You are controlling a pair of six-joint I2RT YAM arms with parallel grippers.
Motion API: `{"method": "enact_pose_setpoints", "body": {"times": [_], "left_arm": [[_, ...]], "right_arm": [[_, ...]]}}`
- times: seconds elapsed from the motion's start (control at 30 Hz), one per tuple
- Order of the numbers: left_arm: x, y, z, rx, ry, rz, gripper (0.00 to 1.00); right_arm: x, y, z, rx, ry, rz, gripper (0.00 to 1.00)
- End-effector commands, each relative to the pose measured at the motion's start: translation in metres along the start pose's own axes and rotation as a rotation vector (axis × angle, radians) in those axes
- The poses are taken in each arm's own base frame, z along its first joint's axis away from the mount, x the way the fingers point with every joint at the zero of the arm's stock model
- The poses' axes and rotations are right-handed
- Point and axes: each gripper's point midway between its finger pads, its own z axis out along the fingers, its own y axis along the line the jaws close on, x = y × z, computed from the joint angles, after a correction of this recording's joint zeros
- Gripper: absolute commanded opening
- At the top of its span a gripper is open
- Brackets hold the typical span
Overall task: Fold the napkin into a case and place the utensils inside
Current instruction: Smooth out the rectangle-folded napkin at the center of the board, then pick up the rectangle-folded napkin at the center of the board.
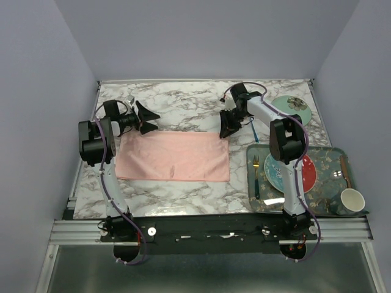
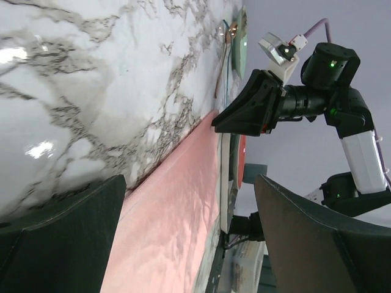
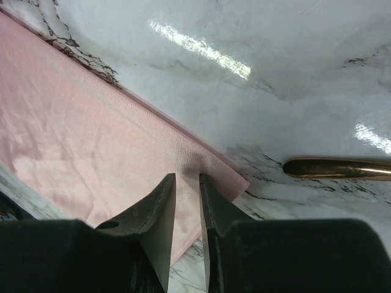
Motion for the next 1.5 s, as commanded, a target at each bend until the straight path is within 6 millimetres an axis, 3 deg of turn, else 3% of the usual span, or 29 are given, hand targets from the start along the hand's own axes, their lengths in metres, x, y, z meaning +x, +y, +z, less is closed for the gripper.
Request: {"method": "enact_pose_setpoints", "body": {"times": [0.0,0.4,0.67,0.77,0.97,1.07,1.1,1.27,1.3,1.33,1.47], "left_arm": [[-0.003,0.030,-0.035,-0.083,-0.006,0.010,0.99],[-0.015,0.070,-0.086,-0.182,0.002,0.063,0.99],[-0.016,0.076,-0.097,-0.202,-0.022,0.093,0.99],[-0.019,0.069,-0.101,-0.229,-0.030,0.128,0.99],[-0.032,0.022,-0.111,-0.389,-0.034,0.327,0.99],[-0.031,0.010,-0.135,-0.581,-0.068,0.428,0.99],[-0.031,-0.005,-0.146,-0.632,-0.090,0.473,0.99],[0.014,0.008,-0.189,-0.874,0.028,0.500,0.84],[0.024,0.003,-0.196,-0.901,0.040,0.503,0.79],[0.041,0.011,-0.199,-0.913,0.071,0.485,0.69],[0.070,0.016,-0.207,-0.967,0.111,0.515,0.47]], "right_arm": [[0.010,-0.023,0.013,0.097,0.047,-0.010,0.30],[0.014,-0.023,0.012,0.118,0.053,-0.025,0.31],[0.018,-0.022,0.013,0.116,0.062,-0.021,0.31],[0.013,-0.015,0.010,0.095,0.047,-0.029,0.31],[-0.006,0.024,-0.011,-0.054,-0.023,-0.056,0.42],[-0.020,0.046,-0.033,-0.119,-0.083,-0.090,0.50],[-0.023,0.051,-0.038,-0.135,-0.095,-0.099,0.53],[-0.014,0.059,-0.059,-0.136,-0.101,-0.120,0.67],[-0.001,0.055,-0.054,-0.127,-0.070,-0.111,0.68],[0.004,0.057,-0.061,-0.123,-0.075,-0.119,0.69],[0.039,0.051,-0.060,-0.114,-0.005,-0.118,0.69]]}}
